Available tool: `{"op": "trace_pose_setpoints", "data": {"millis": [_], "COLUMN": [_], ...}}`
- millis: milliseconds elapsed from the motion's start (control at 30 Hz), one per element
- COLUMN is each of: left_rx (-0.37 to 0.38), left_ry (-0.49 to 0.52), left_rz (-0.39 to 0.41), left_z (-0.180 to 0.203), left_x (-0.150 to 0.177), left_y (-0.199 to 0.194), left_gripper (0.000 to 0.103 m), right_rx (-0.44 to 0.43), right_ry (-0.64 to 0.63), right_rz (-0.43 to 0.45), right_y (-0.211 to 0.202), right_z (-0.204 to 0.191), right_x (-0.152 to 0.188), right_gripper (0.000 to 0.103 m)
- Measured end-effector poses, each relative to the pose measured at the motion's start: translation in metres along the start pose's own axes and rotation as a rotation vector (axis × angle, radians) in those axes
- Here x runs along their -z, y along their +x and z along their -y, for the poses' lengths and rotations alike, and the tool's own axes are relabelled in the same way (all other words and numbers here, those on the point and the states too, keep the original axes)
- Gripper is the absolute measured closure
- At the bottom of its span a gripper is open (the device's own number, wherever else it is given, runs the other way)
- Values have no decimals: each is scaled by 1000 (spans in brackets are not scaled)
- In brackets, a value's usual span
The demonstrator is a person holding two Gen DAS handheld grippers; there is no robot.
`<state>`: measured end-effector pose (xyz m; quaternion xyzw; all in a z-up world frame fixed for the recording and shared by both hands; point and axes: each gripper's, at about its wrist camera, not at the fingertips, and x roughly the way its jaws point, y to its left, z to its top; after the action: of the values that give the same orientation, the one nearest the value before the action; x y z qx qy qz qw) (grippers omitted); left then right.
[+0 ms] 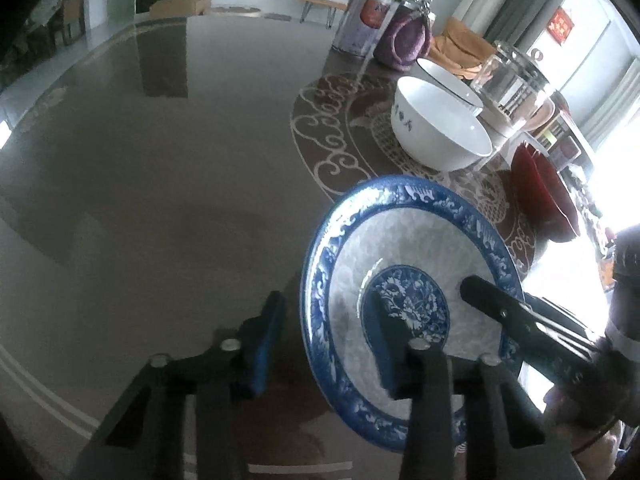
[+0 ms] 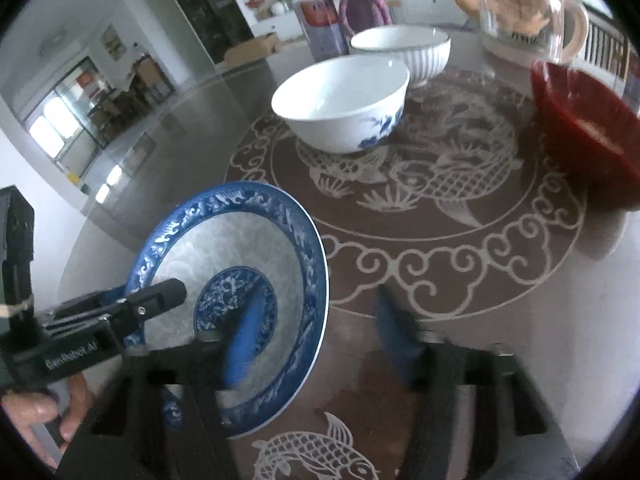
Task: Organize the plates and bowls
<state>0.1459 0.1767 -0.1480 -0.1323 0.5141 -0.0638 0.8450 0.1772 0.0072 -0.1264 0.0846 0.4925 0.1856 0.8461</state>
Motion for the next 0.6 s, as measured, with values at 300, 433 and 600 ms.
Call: {"op": "trace_pose_setpoints", "data": {"millis": [300, 433, 600], "left_rx": [50, 89, 132], "left_ry": [-13, 13, 62], "left_rz": [-6, -4, -10], "left_z": [5, 28, 68], "left_x": [2, 5, 2], "left_y": [5, 7, 20], "left_gripper": [85, 85, 85], "right_rx": [-61, -40, 15], "right_ry": [12, 21, 60], "right_rz": [2, 48, 86], "right_y": [1, -24, -44], "right_z": [-2, 10, 43], "right_x": [2, 1, -1], "right_gripper": [91, 90, 90]}}
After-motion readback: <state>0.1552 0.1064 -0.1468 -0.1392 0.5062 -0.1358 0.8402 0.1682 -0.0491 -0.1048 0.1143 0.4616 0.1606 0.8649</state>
